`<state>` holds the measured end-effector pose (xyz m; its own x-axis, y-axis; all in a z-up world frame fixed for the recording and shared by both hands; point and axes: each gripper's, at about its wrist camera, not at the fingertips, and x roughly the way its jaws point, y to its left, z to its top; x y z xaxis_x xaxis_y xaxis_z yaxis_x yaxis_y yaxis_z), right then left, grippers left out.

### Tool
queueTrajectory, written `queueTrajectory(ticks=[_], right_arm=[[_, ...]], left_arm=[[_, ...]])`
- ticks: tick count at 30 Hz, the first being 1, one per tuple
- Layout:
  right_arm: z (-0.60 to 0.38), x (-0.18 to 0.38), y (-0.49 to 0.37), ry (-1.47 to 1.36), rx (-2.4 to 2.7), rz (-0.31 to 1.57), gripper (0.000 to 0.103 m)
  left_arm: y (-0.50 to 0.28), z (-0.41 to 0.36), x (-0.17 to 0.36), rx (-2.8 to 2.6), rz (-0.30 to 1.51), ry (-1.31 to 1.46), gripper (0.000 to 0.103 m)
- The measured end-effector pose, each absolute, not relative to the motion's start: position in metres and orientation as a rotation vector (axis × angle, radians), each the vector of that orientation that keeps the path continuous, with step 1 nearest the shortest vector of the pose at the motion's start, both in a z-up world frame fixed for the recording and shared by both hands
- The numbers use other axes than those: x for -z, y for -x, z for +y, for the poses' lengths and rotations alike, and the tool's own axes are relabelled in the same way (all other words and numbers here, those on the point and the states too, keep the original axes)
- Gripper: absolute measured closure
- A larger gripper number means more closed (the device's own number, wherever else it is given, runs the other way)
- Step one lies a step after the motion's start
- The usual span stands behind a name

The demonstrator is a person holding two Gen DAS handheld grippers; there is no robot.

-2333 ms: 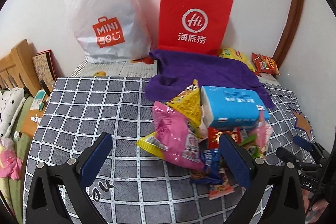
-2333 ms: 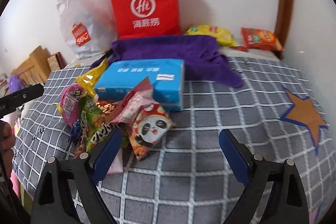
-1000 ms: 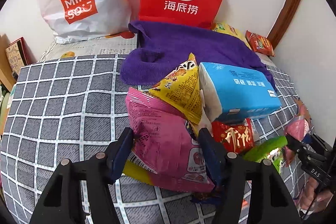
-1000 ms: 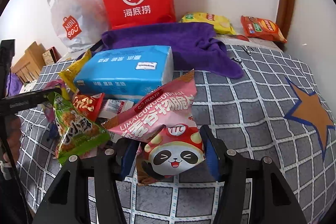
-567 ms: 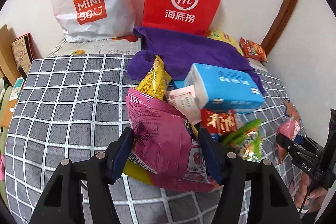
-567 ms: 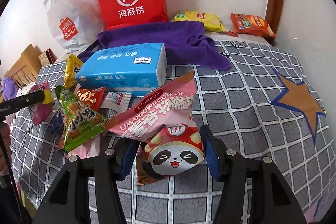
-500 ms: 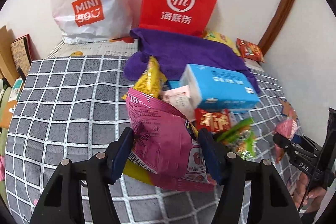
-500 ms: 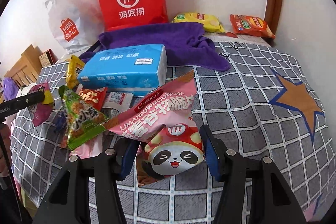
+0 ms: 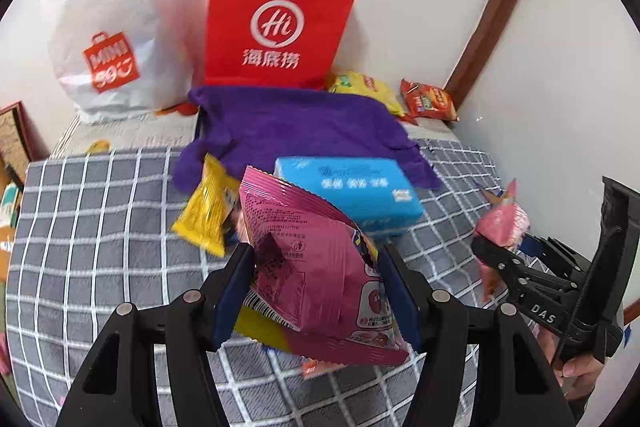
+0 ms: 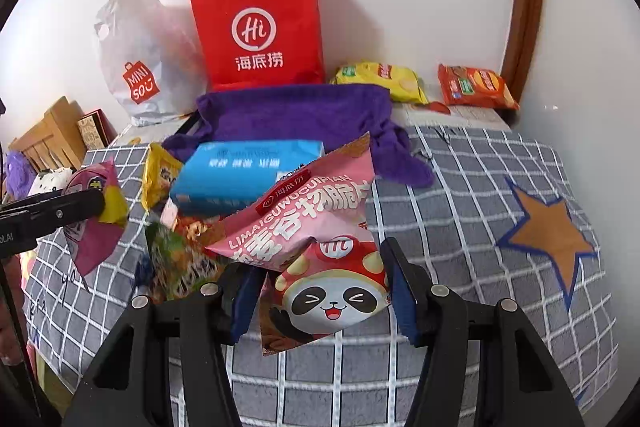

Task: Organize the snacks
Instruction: 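Carry both pink bags up and over onto the purple cloth with both tools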

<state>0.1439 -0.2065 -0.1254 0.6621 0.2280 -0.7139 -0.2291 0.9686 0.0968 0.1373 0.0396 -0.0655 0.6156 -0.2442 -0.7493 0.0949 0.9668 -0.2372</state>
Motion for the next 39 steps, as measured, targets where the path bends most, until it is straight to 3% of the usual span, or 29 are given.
queueTrajectory(ticks=[23, 30, 39], right_arm=[[-0.156, 0.049, -0.301, 0.037, -0.347, 0.72, 0.046], [-0.144, 0.054, -0.353, 0.064, -0.355, 0.725, 0.046], [-0.145, 0.105, -0.401, 0.091, -0.353, 0.837, 0.046]], left_arm=[[-0.272, 0.047, 0.013, 0.169, 0.84, 0.124, 0.041], [-0.321, 0.058, 0.032, 0.123, 0.854, 0.13, 0.041], [-0.365, 0.07, 0.079, 0.11, 0.924, 0.124, 0.041]])
